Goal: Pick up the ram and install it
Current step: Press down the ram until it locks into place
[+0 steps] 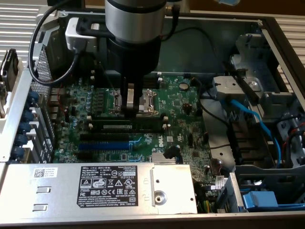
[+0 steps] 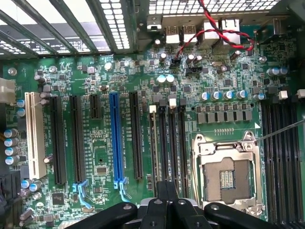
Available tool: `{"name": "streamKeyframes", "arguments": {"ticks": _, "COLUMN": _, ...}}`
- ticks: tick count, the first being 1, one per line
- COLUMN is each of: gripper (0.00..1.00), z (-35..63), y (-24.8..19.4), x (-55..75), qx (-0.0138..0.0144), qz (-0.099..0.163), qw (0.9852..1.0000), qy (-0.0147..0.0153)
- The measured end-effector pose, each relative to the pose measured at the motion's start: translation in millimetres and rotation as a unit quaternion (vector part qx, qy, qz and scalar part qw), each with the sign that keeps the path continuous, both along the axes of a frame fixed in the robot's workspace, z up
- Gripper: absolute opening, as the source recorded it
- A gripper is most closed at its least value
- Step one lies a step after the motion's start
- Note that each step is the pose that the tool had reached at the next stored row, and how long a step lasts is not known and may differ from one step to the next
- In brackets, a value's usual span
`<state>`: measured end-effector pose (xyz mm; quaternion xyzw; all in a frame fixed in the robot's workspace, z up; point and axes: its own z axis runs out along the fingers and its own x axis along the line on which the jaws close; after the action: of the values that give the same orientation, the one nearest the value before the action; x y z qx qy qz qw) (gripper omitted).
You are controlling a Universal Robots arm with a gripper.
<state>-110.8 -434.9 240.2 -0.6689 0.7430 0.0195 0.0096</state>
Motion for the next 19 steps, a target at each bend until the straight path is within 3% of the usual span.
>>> {"name": "streamKeyframes", "arguments": {"ticks": 7, "gripper": 0.10, "z": 0.0, "y": 0.0, "x": 0.0, "qx": 0.0000, "qz": -0.047, "qw": 0.9989, "qy": 0.0008}}
{"name": "streamKeyframes", "arguments": {"ticks": 19, "gripper": 0.10, "z": 0.0, "y": 0.0, "x": 0.0, "qx": -0.0001, "qz": -0.107, "qw": 0.9943, "qy": 0.0023}}
